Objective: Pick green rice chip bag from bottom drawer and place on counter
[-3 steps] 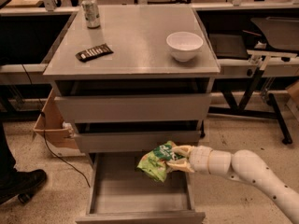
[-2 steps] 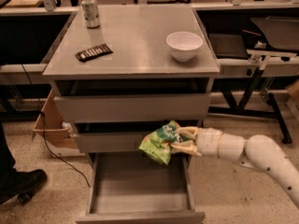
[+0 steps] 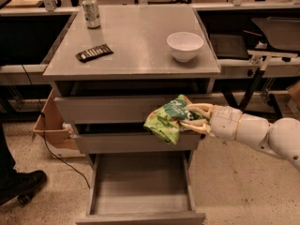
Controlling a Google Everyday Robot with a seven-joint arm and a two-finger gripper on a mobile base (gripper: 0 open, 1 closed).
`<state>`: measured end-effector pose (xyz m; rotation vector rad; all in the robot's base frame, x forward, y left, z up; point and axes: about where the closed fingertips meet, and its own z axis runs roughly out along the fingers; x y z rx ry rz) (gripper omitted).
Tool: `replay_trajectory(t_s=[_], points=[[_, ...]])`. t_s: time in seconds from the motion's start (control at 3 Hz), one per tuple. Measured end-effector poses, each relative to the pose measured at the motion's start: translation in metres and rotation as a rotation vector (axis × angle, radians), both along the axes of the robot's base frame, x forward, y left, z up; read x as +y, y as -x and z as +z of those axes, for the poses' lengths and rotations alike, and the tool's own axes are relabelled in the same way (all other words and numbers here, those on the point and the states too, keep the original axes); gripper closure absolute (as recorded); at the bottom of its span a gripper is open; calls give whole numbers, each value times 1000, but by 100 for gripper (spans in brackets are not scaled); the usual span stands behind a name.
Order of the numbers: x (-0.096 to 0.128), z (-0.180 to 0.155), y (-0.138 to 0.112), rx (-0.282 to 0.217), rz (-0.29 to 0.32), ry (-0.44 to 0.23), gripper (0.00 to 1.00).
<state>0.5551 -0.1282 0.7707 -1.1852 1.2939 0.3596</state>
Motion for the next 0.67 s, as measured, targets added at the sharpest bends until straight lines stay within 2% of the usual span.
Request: replay_trajectory(t_s=[0.33, 0.67], points=[[0, 0, 0, -1, 0, 0, 100], [4, 20, -3, -54, 3, 20, 100]])
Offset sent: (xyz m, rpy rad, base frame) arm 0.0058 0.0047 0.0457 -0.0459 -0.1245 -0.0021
